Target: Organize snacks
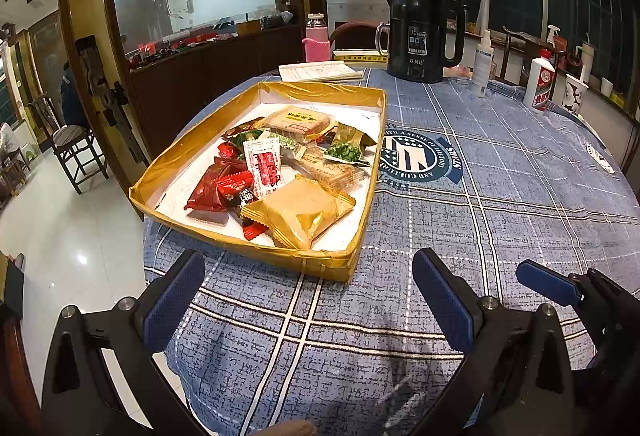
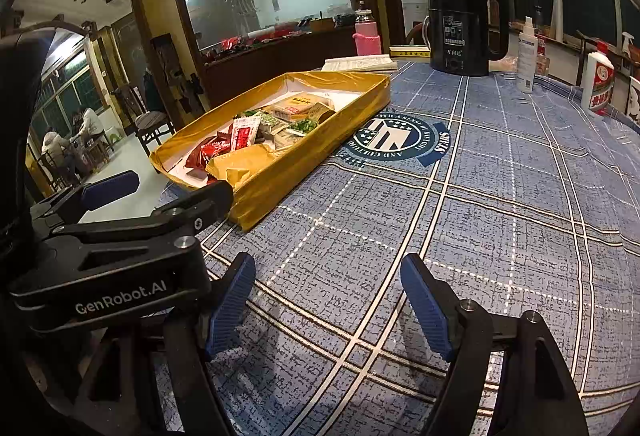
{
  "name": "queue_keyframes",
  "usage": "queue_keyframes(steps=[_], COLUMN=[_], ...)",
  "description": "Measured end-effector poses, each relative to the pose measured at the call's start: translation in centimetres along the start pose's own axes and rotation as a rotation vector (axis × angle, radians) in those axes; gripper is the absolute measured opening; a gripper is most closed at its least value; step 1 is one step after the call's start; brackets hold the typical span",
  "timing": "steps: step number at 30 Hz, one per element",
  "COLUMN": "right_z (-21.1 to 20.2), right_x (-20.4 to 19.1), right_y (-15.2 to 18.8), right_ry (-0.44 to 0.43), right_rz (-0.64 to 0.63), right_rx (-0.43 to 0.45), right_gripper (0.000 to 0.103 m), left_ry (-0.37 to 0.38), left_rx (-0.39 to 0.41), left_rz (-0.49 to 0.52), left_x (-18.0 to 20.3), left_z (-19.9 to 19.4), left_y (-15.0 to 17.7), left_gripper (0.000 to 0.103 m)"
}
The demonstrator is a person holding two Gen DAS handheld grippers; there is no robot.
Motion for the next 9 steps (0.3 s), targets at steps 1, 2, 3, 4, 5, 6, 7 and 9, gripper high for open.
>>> queue_keyframes(steps=[1,2,3,4,5,6,7,9], right_z=[0.07,0.13,0.2,0.22,0.17,0.07,-0.07,-0.49], right_x=[-0.08,-0.17,-0.21,-0.19,-0.14,-0.03,0.12,0.64], right_y=[-0.01,-0.02,0.01,0.0,-0.04,-0.07,-0.15,-0.38], right_ry=[0.0,0.0,0.001,0.001,0.004,0.007,0.011,0.015], right_rz=[-0.003,-0.005,-0.007,-0.007,-0.006,-0.004,0.0,0.013], right_rx=[-0.002,-0.003,-0.004,-0.005,-0.003,0.002,0.006,0.014], right_gripper=[0.077,0.077,0.077,0.077,0.077,0.077,0.077,0.077], left_ry=[0.005,0.009,0.011,0.013,0.016,0.019,0.02,0.018], left_rx=[-0.003,-0.001,0.002,0.008,0.014,0.019,0.022,0.028], left_rz=[-0.001,-0.004,-0.007,-0.011,-0.012,-0.01,-0.007,0.002], left_x=[-0.05,-0.09,-0.18,-0.31,-0.42,-0.45,-0.43,-0.36], left_z=[0.06,0.03,0.0,-0.1,-0.28,-0.44,-0.59,-0.82], left_y=[0.01,-0.02,-0.04,-0.1,-0.16,-0.26,-0.41,-0.79], left_gripper=[0.103,0.103,0.103,0.103,0.103,0.103,0.103,0.103])
Point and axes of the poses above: each gripper's, at about its wrist camera, not at the fingertips, and z roughly the way its jaws point, x to its right, y to its underside, the point moved 4 cm from there along z, roughly the way its jaws point, and after that the axes turned 14 degrees about -y, right-handed, at the moved point
